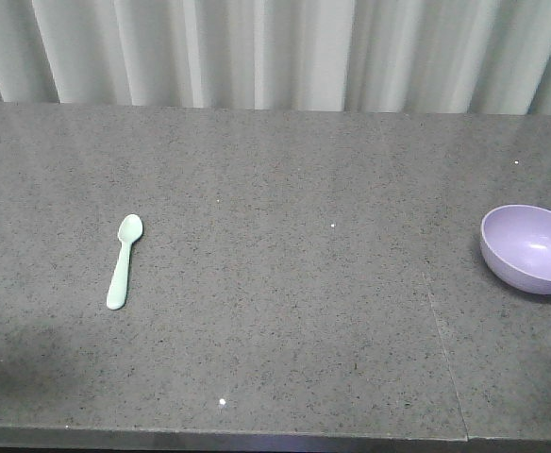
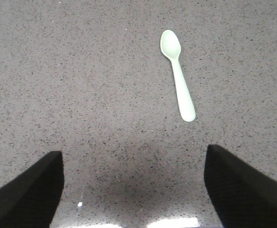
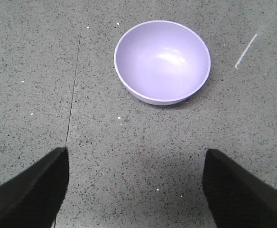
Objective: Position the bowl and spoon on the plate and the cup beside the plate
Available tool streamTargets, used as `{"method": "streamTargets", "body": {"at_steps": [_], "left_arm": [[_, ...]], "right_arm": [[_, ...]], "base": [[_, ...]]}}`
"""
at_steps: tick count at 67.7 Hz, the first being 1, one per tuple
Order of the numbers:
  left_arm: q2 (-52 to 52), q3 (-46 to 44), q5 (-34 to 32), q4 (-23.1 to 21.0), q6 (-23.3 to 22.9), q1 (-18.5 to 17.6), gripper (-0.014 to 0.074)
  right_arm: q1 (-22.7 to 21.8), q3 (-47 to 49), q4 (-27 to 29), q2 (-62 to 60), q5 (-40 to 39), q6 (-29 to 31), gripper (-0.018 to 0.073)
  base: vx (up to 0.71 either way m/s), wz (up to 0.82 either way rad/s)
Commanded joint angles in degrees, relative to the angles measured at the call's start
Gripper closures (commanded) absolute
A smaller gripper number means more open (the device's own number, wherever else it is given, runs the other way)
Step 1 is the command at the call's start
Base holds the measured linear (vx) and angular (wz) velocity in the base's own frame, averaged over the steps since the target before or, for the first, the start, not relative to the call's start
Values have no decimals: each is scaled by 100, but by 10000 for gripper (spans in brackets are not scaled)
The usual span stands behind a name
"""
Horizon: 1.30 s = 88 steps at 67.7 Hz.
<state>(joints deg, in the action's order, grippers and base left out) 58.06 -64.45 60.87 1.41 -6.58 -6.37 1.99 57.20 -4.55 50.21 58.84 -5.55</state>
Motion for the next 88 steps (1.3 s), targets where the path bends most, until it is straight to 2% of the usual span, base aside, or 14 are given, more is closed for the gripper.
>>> {"method": "streamTargets", "body": {"at_steps": [1,9,25,41,48,69,88], "left_arm": [[64,-253,-261,-266,-47,-19,7],[455,-518,-55,-440,-53,-137,7],[1456,-1129,-32,-300,-388,-784,7],[2581,-1474,-151,425,-1216,-1208,7],[2986,-1662,-182,562,-1400,-1269,7],[4129,-2296,-249,531,-1412,-1275,7],[4883,-2964,183,598,-1537,-1262,7]], "right_arm": [[10,194,-100,-8,-327,36,-13],[10,194,-100,-8,-365,36,-13],[10,194,-100,-8,-387,36,-13],[10,194,-100,-8,-387,36,-13],[10,194,-100,-8,-387,36,-13],[10,194,-100,-8,-387,36,-13],[10,194,-100,-8,-379,36,-13]], "base": [[0,0],[0,0],[0,0],[0,0],[0,0],[0,0],[0,0]]}}
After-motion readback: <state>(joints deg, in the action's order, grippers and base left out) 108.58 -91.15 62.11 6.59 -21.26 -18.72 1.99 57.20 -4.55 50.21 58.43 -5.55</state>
